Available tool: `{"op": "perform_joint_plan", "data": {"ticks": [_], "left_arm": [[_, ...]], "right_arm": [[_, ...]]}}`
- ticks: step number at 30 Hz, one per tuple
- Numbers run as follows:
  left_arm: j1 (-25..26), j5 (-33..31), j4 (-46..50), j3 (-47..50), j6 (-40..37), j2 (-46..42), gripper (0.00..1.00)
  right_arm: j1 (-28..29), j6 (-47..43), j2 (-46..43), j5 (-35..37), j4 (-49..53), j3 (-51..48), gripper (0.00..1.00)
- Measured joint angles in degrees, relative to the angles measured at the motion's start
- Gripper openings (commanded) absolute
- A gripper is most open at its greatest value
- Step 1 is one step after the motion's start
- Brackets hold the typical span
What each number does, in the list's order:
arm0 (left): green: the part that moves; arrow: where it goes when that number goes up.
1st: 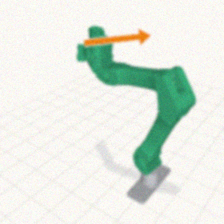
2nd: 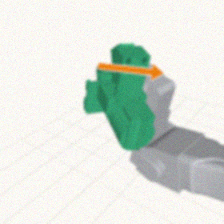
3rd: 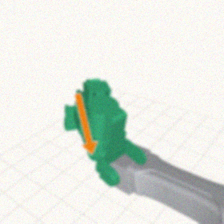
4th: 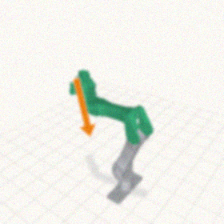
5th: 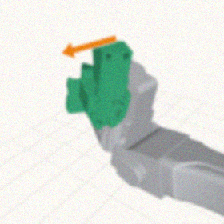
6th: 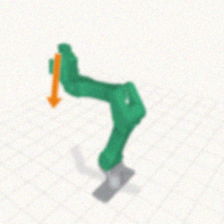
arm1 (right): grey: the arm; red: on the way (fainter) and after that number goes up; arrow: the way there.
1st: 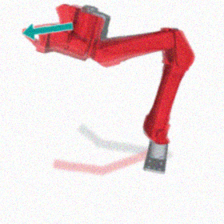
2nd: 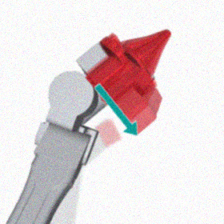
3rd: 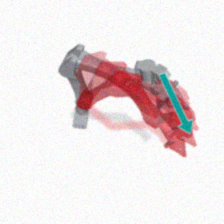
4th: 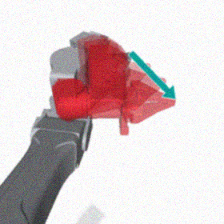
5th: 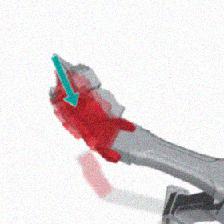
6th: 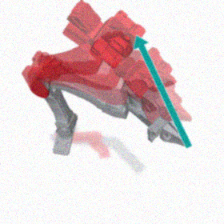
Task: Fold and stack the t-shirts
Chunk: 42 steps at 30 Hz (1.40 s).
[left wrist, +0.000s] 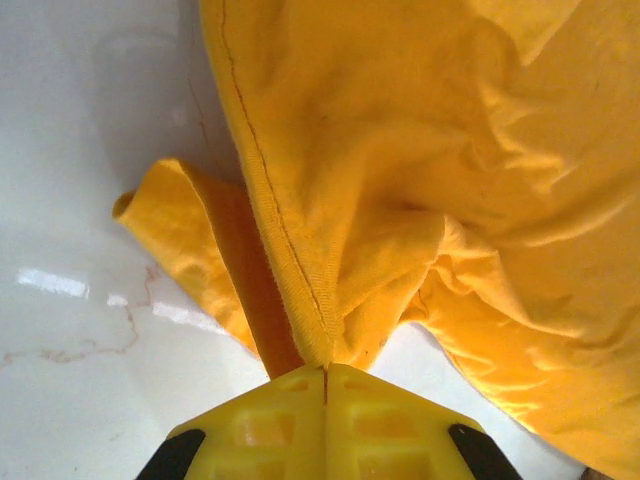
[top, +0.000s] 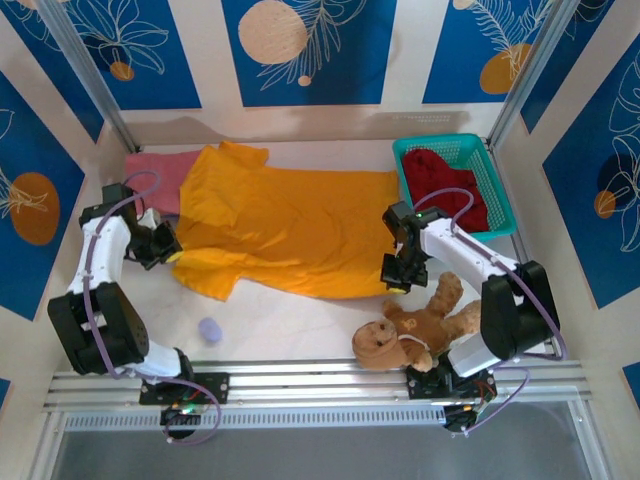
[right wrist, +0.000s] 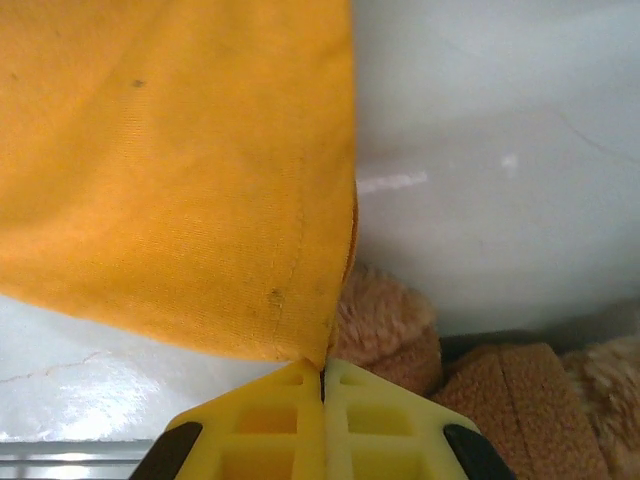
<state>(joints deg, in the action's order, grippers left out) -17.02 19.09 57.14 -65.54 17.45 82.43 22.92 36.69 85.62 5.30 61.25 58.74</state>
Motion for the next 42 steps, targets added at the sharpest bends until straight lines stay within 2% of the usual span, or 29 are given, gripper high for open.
{"op": "perform_joint_plan", "data": {"ticks": [10, 18, 32, 42], "left_arm": [[0.1, 0.0, 2.2, 8.3, 0.0, -7.8, 0.00], [0.1, 0.0, 2.5, 8.4, -1.1, -7.6, 0.00], [0.1, 1.5, 3.9, -8.3, -1.5, 8.3, 0.00], [0.1, 1.2, 6.0, -16.1, -3.0, 16.8, 0.00]], "right_arm": [[-0.2, 1.0, -5.5, -0.4, 0.2, -5.2, 0.00], [-1.7, 0.9, -5.6, -0.8, 0.1, -5.2, 0.00], [-8.3, -0.7, 3.6, 0.1, -4.0, 3.2, 0.00], [-9.1, -0.8, 8.0, 3.6, -7.1, 5.0, 0.00]]}}
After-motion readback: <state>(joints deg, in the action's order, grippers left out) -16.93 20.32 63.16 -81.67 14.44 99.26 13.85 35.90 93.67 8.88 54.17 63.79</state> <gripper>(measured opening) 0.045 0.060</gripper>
